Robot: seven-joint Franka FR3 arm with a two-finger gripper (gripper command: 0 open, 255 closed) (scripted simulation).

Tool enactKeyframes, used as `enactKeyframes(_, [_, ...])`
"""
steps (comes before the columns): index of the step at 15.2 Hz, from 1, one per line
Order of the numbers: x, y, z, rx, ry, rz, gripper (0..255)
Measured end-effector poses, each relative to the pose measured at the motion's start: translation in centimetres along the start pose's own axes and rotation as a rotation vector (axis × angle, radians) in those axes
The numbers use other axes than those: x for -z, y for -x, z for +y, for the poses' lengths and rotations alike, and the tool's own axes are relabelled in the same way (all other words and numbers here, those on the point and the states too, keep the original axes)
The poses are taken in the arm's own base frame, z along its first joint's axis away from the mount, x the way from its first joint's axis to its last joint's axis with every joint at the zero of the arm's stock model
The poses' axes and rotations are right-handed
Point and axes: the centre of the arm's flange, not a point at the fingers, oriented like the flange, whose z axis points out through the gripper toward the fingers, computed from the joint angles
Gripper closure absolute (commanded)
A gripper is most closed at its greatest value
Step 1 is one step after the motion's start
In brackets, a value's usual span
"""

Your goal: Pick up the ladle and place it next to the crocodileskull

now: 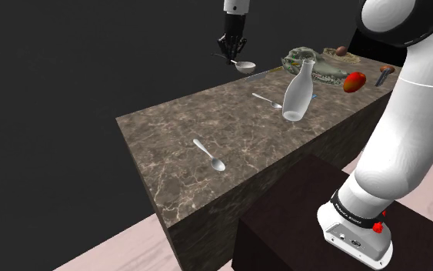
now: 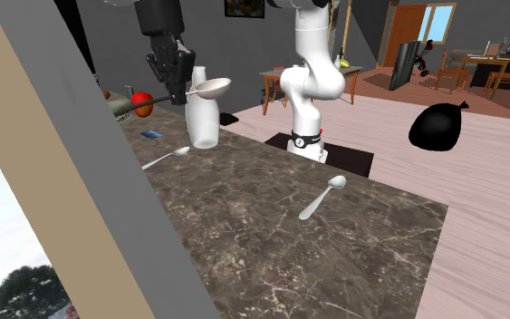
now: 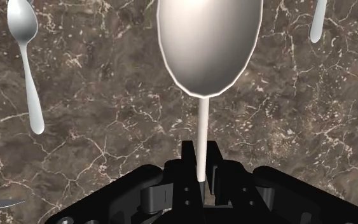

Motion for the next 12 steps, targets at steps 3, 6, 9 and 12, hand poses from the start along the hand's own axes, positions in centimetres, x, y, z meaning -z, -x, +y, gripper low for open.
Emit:
enactKeyframes(3, [0.5, 1.2, 3.6, -0.001, 0.0, 0.0, 255])
enactKeyframes(6, [0.5, 2.0, 7.2, -0.001, 0.0, 0.0, 255])
enactKeyframes(9, [1.2, 3.0, 11.0, -0.001, 0.0, -0.001, 255])
enactKeyframes(12, [1.4, 4.5, 14.7, -0.001, 0.0, 0.0, 255])
